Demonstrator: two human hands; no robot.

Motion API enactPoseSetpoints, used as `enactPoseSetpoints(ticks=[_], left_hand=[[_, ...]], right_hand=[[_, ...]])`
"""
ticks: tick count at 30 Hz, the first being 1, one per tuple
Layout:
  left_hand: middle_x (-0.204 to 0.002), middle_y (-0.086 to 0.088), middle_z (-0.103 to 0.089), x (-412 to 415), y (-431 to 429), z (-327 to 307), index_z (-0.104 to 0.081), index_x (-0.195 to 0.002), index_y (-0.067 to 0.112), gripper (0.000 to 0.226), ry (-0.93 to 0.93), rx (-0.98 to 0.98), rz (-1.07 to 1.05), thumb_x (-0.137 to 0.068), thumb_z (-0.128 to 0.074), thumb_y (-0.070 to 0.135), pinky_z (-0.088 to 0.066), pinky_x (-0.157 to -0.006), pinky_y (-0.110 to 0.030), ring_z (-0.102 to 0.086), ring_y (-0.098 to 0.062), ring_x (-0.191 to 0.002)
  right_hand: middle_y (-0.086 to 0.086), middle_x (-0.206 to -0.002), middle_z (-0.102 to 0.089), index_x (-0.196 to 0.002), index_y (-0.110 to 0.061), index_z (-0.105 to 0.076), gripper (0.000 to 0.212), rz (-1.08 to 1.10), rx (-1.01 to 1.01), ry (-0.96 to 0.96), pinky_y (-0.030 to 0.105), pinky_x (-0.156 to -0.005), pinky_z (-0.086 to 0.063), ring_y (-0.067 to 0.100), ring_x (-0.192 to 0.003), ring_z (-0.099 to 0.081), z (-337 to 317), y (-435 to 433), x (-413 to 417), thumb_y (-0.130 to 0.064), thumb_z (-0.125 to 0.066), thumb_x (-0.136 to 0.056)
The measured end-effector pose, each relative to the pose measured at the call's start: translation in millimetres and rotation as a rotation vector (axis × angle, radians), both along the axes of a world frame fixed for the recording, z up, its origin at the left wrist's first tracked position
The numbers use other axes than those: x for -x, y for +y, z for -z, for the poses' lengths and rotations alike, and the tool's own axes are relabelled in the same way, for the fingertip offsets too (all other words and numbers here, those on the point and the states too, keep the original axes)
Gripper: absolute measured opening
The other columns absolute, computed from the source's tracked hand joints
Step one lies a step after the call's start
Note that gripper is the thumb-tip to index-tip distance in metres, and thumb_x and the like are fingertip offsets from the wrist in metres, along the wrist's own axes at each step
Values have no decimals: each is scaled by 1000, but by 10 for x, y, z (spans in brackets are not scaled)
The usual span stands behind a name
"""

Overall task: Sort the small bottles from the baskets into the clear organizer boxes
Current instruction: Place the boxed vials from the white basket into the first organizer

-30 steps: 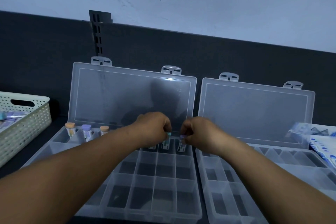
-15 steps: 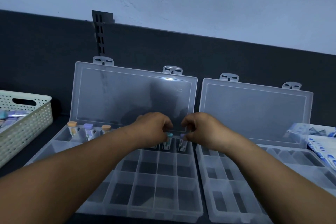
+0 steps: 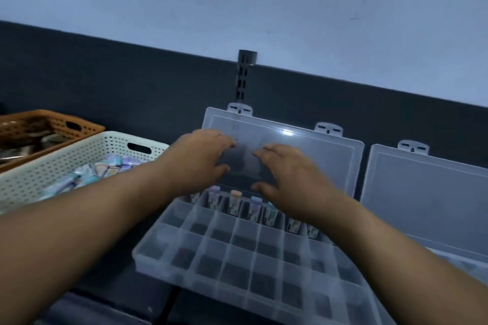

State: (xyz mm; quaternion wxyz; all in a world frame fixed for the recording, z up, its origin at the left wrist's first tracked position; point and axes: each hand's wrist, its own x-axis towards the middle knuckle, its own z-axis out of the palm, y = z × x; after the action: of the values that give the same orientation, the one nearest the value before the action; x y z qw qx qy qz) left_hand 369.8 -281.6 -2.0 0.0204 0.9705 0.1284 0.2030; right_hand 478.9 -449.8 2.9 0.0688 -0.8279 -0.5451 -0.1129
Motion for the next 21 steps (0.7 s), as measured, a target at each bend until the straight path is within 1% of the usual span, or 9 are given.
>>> enactPoseSetpoints(ticks=[2, 4, 7, 9, 13, 15, 17, 19, 21], left_hand=[[-137, 1, -51, 280, 336, -42, -50, -134, 27, 52, 25, -16, -70, -84, -62, 36, -39, -104, -38, -47, -21, -125], [-143, 1, -46, 547, 645, -47, -44, -139, 26, 57, 65, -36, -140, -86, -62, 39, -36, -107, -37, -42, -20, -131], [-147, -1, -40, 969, 1116, -4, -37, -144, 21, 63, 128, -17, -237, -89, -61, 39, -33, -108, -30, -38, -19, -134], [-147, -3, -41, 1187, 1367, 51, -36, -144, 19, 64, 164, -6, -277, -88, -61, 38, -34, -107, -31, -39, -21, -133], [-145, -7, -43, 1544, 1765, 229, -37, -144, 20, 65, 253, 49, -341, -87, -62, 39, -38, -105, -33, -43, -24, -130], [-141, -6, -48, 1650, 1890, 319, -42, -139, 21, 59, 273, 64, -335, -86, -62, 38, -42, -101, -36, -47, -24, -126], [-138, -2, -49, 1712, 1970, 394, -45, -136, 23, 54, 275, 42, -314, -86, -62, 38, -43, -101, -38, -46, -21, -126], [-140, 1, -48, 1716, 1994, 468, -43, -138, 24, 55, 277, -42, -272, -88, -59, 39, -39, -106, -36, -42, -18, -130], [-145, 2, -43, 1697, 2007, 544, -39, -142, 24, 58, 267, -87, -210, -89, -58, 38, -29, -114, -35, -35, -18, -136]], right_hand=[[-1, -158, -22, -152, -27, -22, 72, -37, 34, 12, 35, -119, -16, 19, -144, -20, -35, 293, 188, -50, -54, -91], [-1, -161, -16, -153, -28, -16, 74, -75, 68, 21, 38, -120, -12, 19, -146, -14, -55, 583, 363, -53, -50, -92], [-1, -162, -12, -153, -29, -13, 75, -120, 102, 51, 38, -120, -12, 19, -147, -11, -25, 1083, 649, -54, -48, -93], [-1, -162, -11, -154, -28, -13, 75, -144, 119, 61, 40, -120, -12, 21, -148, -10, 19, 1372, 799, -54, -48, -93], [1, -162, -12, -153, -27, -15, 75, -179, 163, 86, 42, -120, -14, 23, -148, -11, 140, 1931, 1064, -54, -50, -92], [0, -162, -11, -153, -26, -15, 75, -191, 198, 91, 41, -120, -14, 22, -148, -11, 208, 2152, 1149, -53, -50, -93], [1, -161, -14, -153, -26, -17, 74, -197, 245, 87, 41, -119, -16, 22, -147, -14, 288, 2356, 1222, -51, -52, -93], [1, -158, -23, -153, -26, -20, 73, -183, 294, 88, 42, -117, -22, 23, -144, -22, 364, 2511, 1270, -50, -54, -92], [1, -155, -29, -152, -26, -22, 72, -158, 336, 110, 42, -114, -28, 25, -141, -29, 444, 2650, 1297, -46, -56, -92]])
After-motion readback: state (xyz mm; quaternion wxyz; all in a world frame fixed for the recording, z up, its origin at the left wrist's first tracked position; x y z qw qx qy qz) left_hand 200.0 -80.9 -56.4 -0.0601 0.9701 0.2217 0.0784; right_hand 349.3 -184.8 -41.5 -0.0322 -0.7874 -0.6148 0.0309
